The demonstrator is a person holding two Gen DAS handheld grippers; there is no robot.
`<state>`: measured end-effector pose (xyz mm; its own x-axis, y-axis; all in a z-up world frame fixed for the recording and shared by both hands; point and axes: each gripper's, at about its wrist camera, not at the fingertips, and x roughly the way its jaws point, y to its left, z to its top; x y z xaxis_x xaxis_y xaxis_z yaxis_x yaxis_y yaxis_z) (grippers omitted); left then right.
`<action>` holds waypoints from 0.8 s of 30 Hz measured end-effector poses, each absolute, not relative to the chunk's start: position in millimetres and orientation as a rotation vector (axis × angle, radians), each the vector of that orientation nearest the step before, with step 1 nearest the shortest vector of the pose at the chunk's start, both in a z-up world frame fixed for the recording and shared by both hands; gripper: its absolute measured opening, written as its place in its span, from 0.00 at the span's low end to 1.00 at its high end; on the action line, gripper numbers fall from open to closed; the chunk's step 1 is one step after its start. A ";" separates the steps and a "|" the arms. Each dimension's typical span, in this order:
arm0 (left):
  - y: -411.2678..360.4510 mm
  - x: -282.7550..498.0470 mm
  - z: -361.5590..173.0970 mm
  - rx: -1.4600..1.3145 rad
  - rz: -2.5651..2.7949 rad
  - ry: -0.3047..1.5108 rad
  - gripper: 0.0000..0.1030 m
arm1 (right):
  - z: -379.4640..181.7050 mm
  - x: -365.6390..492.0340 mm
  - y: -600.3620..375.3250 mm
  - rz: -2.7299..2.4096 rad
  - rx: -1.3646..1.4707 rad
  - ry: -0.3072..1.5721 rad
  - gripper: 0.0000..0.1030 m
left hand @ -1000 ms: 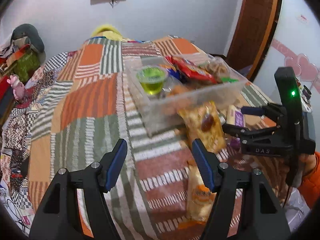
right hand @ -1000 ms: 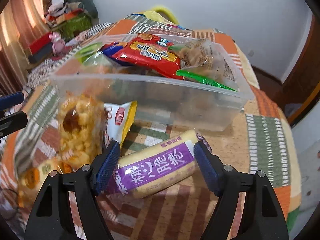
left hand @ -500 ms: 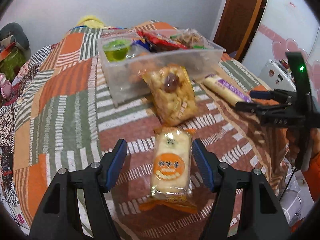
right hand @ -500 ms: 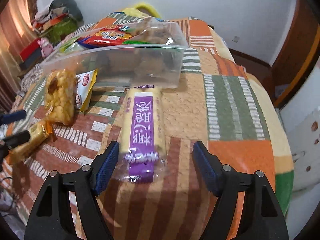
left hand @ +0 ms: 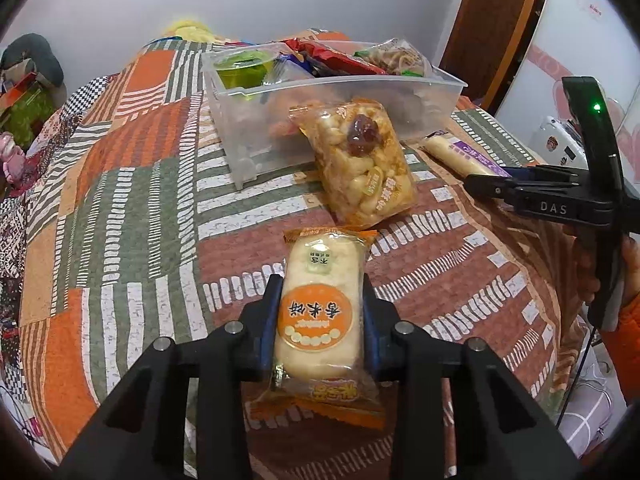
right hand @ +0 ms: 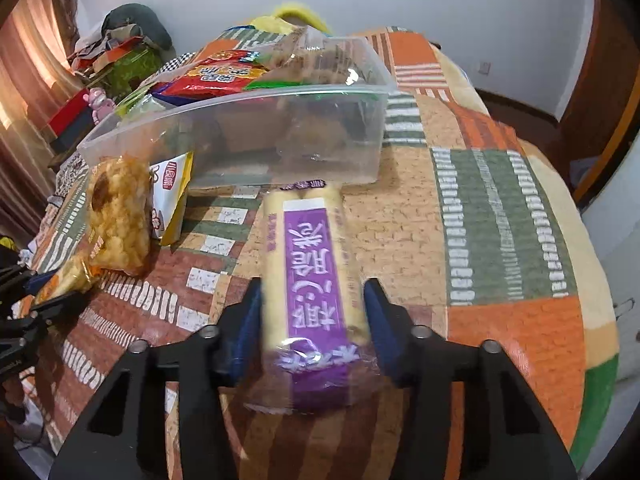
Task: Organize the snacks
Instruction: 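Grasp the orange-labelled bread pack with left tool while right tool grasps the purple rice roll, then place the bread pack in the box with left tool while right tool places the rice roll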
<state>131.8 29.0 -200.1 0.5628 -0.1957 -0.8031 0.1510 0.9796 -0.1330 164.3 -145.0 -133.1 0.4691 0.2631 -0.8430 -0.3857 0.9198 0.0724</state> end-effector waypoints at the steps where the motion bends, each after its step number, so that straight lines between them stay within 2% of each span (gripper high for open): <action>1: 30.4 131.6 -199.3 -0.054 -0.195 0.947 0.34 | -132.7 163.1 -144.5 0.406 -0.134 1.004 0.42; 24: 53.0 164.2 -98.9 -0.113 -0.121 0.656 0.34 | -63.8 156.8 -155.6 0.412 -0.089 0.795 0.41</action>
<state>164.2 53.0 -98.9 0.7858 -0.1478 -0.6006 0.0763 0.9868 -0.1429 156.8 -155.6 -63.8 0.6254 0.3259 -0.7090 -0.3921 0.9168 0.0756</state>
